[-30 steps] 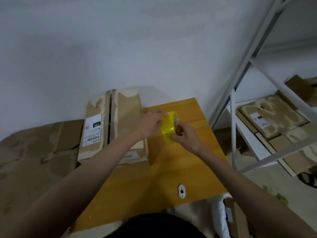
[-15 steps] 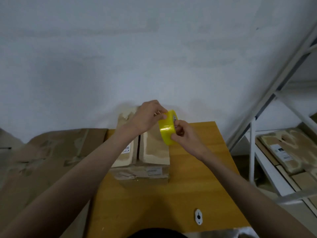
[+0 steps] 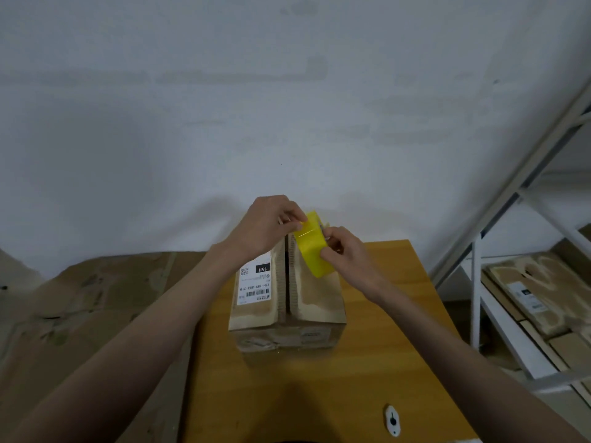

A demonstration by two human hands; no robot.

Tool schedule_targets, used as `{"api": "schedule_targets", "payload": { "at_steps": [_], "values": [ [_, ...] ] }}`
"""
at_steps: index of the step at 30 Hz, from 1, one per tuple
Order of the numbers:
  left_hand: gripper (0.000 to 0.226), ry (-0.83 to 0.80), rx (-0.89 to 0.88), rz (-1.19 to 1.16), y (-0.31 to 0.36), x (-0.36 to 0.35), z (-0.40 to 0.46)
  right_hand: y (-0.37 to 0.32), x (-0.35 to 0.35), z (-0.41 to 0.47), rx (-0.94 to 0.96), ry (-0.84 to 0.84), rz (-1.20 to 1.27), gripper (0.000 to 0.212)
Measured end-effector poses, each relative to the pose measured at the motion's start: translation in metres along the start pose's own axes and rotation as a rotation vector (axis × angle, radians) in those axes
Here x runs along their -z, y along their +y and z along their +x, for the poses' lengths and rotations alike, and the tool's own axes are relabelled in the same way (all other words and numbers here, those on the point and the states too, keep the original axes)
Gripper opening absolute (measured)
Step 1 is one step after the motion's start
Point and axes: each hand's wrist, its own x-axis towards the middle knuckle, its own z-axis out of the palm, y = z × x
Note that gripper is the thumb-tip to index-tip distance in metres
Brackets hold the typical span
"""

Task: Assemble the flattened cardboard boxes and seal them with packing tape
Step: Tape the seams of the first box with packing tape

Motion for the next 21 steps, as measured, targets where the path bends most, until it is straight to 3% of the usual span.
{"api": "schedule_targets", "payload": {
  "at_steps": [5, 9, 21],
  "values": [
    [0.028, -0.15, -0.144, -0.057, -0.004, 0.013, 0.001, -0.013, 0.002, 0.0, -0.074, -0.065, 0.012, 0.032],
    [0.02, -0.224, -0.201, -0.035, -0.003, 0.015, 0.005, -0.015, 0.003, -0.001, -0.115, -0.108, 0.036, 0.025],
    [0.007, -0.143, -0.183, -0.203, -0.007, 0.021, 0.004, -0.027, 0.004, 0.002, -0.121, -0.184, 0.008, 0.045]
  ]
}}
